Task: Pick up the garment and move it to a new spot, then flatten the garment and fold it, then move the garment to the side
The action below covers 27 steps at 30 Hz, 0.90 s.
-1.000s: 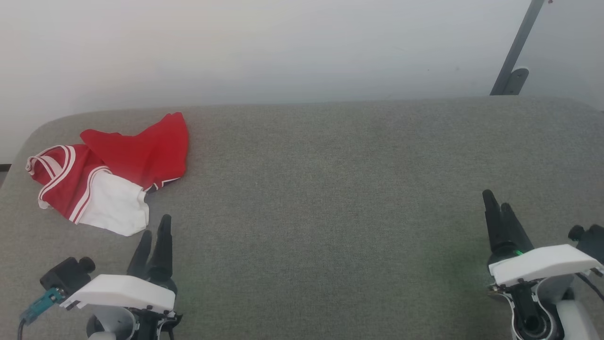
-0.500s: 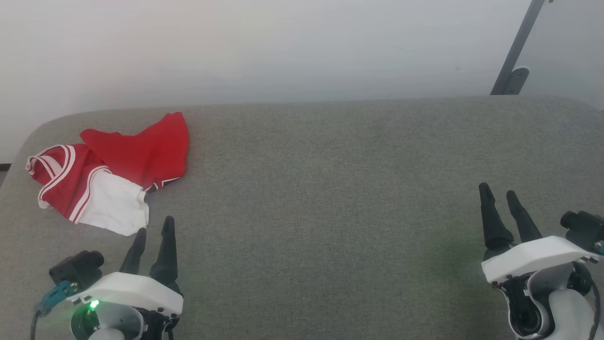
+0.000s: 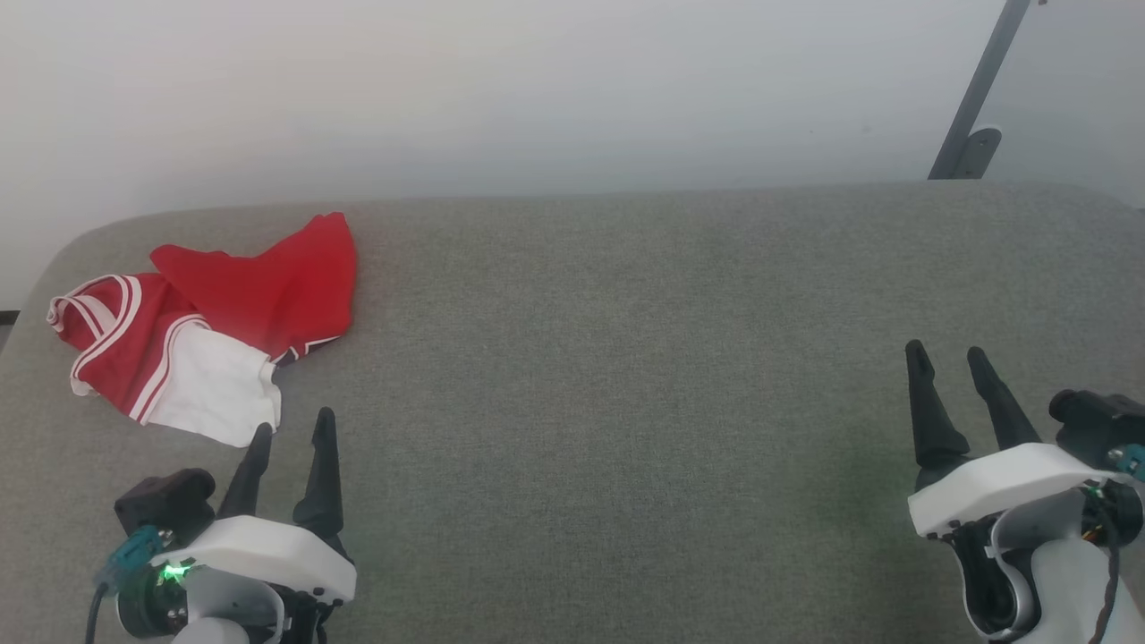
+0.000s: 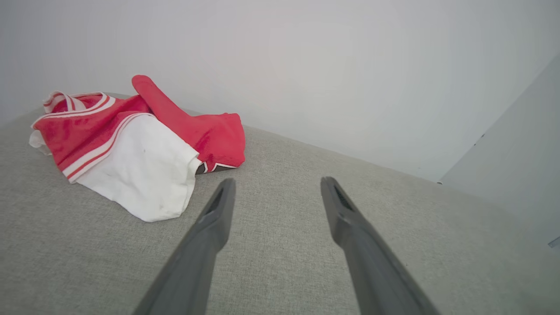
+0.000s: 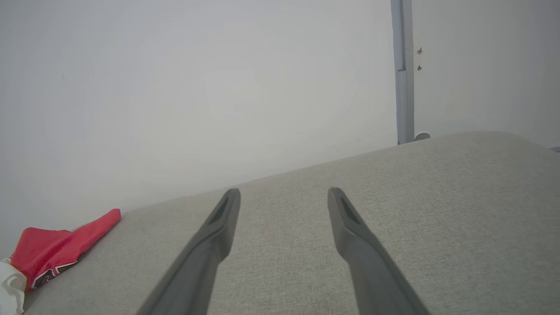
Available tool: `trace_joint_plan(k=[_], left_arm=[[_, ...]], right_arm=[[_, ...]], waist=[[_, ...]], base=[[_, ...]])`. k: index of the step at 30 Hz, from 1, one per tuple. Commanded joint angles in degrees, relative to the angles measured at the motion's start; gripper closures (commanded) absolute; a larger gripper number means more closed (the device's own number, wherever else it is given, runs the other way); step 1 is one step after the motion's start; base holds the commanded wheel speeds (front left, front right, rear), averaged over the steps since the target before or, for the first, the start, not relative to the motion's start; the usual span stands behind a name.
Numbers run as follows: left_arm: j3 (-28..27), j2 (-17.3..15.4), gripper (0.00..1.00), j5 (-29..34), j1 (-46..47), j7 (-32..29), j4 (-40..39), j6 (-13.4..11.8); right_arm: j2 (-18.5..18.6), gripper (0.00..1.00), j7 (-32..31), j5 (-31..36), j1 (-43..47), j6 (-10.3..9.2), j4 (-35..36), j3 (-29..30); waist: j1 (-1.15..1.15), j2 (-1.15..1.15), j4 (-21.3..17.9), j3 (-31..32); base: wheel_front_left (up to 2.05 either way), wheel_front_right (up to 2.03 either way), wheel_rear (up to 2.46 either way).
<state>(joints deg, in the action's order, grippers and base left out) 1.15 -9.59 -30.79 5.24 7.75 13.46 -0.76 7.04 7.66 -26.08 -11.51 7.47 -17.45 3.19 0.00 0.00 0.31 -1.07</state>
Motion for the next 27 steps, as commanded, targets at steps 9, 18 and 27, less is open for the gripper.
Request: trace_joint_plan(k=[9, 18, 27], left_arm=[[0.47, -0.85, 0.0, 6.25, 1.17, 1.86, 0.21, -0.76], [0.45, -0.9, 0.0, 10.73, 1.24, 3.15, 0.97, -0.7], [0.11, -0.65, 0.0, 15.08, 1.26, 4.25, 1.99, -0.09]], right_arm=[[0.46, 0.0, 1.97, 6.71, -2.01, 0.03, 0.01, 0.61], [0.76, 0.0, 3.29, 11.01, -2.3, 0.03, -0.24, 1.65], [0.75, 0.0, 4.39, 14.89, -2.28, 0.03, -0.18, 1.94]], waist=[[0.0, 0.0, 0.06, -0.21], [0.0, 0.0, 0.2, -0.36], [0.0, 0.0, 0.32, -0.42]], base=[[0.0, 0.0, 0.0], [0.0, 0.0, 0.0], [0.0, 0.0, 0.0]])
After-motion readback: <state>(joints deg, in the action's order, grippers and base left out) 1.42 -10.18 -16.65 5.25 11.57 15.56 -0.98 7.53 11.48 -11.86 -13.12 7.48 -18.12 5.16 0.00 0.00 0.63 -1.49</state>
